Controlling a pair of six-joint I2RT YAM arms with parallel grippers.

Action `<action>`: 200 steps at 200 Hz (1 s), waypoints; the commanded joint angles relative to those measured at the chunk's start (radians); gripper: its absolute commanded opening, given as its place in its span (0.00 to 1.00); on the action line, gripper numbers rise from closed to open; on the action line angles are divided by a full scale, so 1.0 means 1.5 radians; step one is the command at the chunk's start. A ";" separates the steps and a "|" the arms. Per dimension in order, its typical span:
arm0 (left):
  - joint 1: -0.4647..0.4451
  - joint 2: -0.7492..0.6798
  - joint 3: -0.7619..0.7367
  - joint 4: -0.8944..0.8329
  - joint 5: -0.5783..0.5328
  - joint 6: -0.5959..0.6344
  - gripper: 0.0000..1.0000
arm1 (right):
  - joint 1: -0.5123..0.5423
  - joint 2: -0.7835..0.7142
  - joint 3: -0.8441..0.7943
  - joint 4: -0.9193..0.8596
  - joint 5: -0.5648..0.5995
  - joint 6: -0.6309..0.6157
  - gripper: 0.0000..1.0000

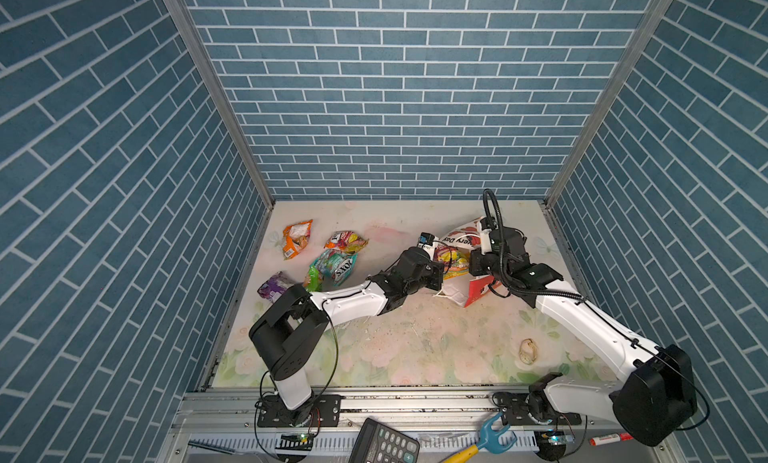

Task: Take the snacks out of the paper bag
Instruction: 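Pull the Fox's Fruits packet out of the bag opening with the left gripper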

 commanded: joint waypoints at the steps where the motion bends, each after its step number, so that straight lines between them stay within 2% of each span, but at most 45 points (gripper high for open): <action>1: 0.005 -0.043 -0.014 0.065 -0.013 0.006 0.00 | 0.000 0.008 0.016 -0.041 0.027 0.031 0.00; 22: 0.005 -0.058 -0.042 0.089 -0.038 0.005 0.00 | 0.000 0.012 0.023 -0.042 0.035 0.032 0.00; 72: 0.005 -0.076 -0.046 0.093 -0.020 -0.002 0.00 | 0.000 0.025 0.035 -0.035 0.045 0.037 0.00; 200: 0.005 -0.153 -0.079 0.100 -0.043 0.006 0.00 | 0.000 0.029 0.038 -0.038 0.071 0.046 0.00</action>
